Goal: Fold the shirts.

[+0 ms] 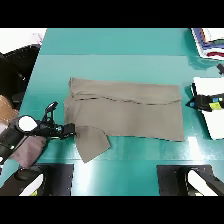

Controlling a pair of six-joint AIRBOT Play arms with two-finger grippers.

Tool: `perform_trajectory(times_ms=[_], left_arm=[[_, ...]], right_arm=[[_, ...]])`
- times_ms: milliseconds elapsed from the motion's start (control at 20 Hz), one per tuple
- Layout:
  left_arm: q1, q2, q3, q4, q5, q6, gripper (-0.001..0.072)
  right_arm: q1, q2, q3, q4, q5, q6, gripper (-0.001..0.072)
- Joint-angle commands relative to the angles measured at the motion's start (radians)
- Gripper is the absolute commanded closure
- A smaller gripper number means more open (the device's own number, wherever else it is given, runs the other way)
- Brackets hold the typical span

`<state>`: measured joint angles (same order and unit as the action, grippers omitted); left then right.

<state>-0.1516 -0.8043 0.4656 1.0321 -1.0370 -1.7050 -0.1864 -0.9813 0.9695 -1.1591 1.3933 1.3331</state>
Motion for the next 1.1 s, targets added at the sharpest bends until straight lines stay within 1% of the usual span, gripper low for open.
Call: perform_trajectory(times_ms=[0,50,100,250,350,500,550,650,700,800,850,1000,1050], left_arm=[[0.000,0.037,0.048,0.029,-0.030,0.019,0.0681],[0.000,0.037,0.052,0.029,-0.031,0.035,0.0681],[0.000,0.037,0.052,0.031,-0.031,0.039,0.0681],[0.000,0.037,0.052,0.031,-0.030,0.050,0.0681],[0.000,0.037,0.052,0.032,-0.030,0.057,0.0680],[0.000,0.037,0.052,0.035,-0.031,0.056,0.0680],[0.000,0.037,0.052,0.035,-0.037,0.056,0.0680],[0.000,0.037,0.052,0.047,-0.079,0.056,0.0682],[0.000,0.037,0.052,0.068,-0.114,0.055,0.0683],[-0.001,0.044,0.052,0.110,-0.209,0.055,0.0683],[-0.011,0.063,0.051,0.121,-0.240,0.048,0.0683],[-0.053,0.199,0.061,0.112,-0.320,-0.040,0.0683],[-0.067,0.236,0.077,0.110,-0.349,-0.063,0.0683]], right_arm=[[-0.166,0.001,-0.156,-0.064,0.049,0.001,0.0259],[-0.220,-0.013,-0.217,-0.064,0.048,0.001,0.0203],[-0.259,-0.034,-0.262,-0.062,0.048,0.002,0.0204],[-0.281,-0.110,-0.351,-0.063,0.026,0.002,0.0216],[-0.237,-0.153,-0.377,-0.063,-0.032,0.002,0.0285],[-0.153,-0.188,-0.376,-0.062,-0.077,0.013,0.0290],[-0.126,-0.188,-0.376,-0.064,-0.084,0.013,0.0391],[-0.089,-0.175,-0.376,-0.069,-0.085,0.012,0.0618],[-0.077,-0.152,-0.376,-0.076,-0.082,0.011,0.0696],[-0.073,-0.085,-0.376,-0.093,-0.048,0.011,0.0697],[-0.073,-0.037,-0.376,-0.129,-0.007,0.011,0.0697],[-0.073,0.125,-0.375,-0.251,0.142,0.012,0.0697],[-0.073,0.174,-0.372,-0.266,0.165,0.012,0.0697]])
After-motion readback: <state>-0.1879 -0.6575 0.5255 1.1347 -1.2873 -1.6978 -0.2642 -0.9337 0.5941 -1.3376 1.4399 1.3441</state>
